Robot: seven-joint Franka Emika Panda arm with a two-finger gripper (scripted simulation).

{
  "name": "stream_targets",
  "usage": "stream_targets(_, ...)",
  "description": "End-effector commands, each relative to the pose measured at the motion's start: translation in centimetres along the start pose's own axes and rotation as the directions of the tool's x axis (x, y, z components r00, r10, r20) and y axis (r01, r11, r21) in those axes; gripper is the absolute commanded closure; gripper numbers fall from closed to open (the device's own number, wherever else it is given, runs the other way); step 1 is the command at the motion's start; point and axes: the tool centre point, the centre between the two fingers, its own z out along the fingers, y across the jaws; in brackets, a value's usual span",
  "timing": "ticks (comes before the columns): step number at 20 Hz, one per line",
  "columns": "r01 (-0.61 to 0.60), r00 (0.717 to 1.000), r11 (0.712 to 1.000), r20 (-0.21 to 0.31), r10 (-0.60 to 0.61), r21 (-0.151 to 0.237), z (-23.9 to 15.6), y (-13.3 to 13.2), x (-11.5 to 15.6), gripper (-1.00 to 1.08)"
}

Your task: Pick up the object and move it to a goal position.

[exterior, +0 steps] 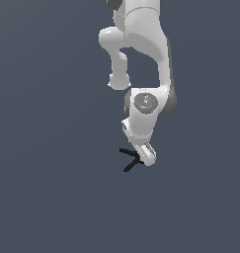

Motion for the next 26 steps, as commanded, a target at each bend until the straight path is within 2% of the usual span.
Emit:
stream_targets(1, -0.062, 0.998, 0.998, -0.003, 0.062, 0.002, 0.3, -0.3, -0.2, -0.92)
stream_targets(13, -0.242, 0.970, 0.970, -0.013, 0.242, 0.009, 1.2, -1.0, -0.8, -0.92)
stream_targets(26, -0.261, 0.965, 0.965, -0.014, 0.261, 0.010, 2.7, -1.0, -0.8, -0.92)
